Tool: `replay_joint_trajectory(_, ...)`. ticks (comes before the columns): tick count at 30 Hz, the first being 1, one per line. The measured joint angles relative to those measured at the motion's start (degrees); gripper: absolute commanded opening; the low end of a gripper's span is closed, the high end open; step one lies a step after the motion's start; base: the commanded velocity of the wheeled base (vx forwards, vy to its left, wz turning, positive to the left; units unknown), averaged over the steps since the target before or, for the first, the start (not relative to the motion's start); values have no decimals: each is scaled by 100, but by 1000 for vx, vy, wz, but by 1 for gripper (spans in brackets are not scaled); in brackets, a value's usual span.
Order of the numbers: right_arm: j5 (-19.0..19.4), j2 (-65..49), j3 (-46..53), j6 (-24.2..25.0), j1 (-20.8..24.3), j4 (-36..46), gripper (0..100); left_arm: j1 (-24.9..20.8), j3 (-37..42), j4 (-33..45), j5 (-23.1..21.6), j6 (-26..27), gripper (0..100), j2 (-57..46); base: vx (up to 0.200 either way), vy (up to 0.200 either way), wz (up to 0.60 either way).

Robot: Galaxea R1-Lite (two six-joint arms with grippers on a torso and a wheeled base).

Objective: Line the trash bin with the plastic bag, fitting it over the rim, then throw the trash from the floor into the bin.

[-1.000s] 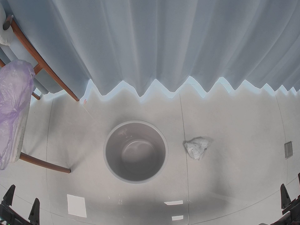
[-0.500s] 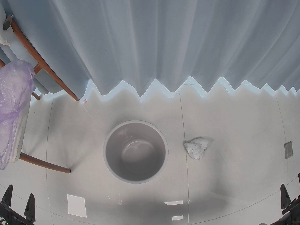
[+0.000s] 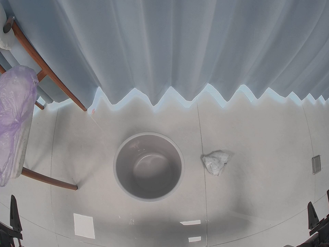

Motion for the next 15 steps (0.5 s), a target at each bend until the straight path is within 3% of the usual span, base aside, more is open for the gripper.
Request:
replay_joint_trajectory(9, -2, 0, 0, 2, -2, 0, 100, 0, 2, -126, -20, 171, 100, 0, 0, 0, 0)
replay_joint_trajectory(15, -2, 0, 0, 2, -2, 0, 100, 0, 2, -239, -477, 162, 100, 0, 0, 0, 0)
